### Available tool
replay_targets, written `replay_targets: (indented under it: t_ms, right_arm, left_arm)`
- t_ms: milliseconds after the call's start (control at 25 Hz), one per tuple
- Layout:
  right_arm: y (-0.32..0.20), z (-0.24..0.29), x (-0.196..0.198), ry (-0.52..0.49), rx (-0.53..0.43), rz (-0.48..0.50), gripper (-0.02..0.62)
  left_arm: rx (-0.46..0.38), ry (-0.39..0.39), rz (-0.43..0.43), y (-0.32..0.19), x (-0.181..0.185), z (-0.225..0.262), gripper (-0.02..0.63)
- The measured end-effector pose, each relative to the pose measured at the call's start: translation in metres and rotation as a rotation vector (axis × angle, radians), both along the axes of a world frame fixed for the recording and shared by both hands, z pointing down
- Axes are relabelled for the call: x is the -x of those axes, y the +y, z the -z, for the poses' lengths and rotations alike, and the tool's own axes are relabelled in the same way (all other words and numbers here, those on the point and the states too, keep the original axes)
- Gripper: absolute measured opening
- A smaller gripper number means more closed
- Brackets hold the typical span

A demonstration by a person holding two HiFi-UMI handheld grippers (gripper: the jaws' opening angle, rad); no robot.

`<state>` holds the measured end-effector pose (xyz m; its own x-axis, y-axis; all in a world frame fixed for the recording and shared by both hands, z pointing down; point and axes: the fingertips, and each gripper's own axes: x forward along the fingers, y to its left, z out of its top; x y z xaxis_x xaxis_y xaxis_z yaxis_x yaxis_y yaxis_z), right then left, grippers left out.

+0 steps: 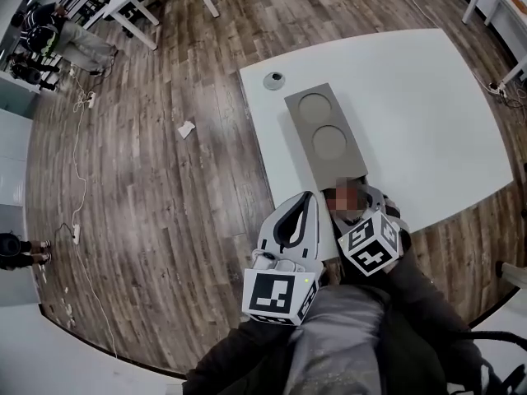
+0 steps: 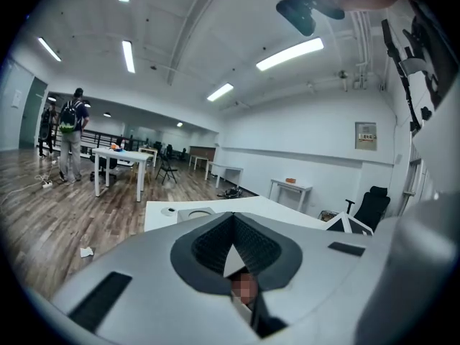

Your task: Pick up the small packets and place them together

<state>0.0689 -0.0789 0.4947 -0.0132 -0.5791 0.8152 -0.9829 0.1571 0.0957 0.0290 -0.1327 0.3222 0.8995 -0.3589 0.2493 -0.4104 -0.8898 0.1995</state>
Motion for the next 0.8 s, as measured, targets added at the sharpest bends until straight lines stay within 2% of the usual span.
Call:
replay_targets:
  t_ms: [200,320,520,800]
  right_arm:
    - [0.002,-0.009,-0.002,0.088,0.107,0.101,0.263]
    - [0.0,-0.009,-0.01,0.121,0.103,0.109,0.122]
    - [-0.004,-0.01,-0.016,0.137,0.057,0.094,0.011]
    - [0.013,0.021,0.004,0.124,-0.051,0.042,0.008]
  left_arm:
    - [0.021,-0.009,0.04,-0.011,0.005,-0.008,0.003]
    - [0.03,-0.013,0.048,-0.015,0.007,-0.015,0.003]
    - [0.027,-0.005,0.033,-0.012,0.005,-0.017,0.003]
    - [-0.014,0.035,-0.019,0.004,0.011,0.001,0.003]
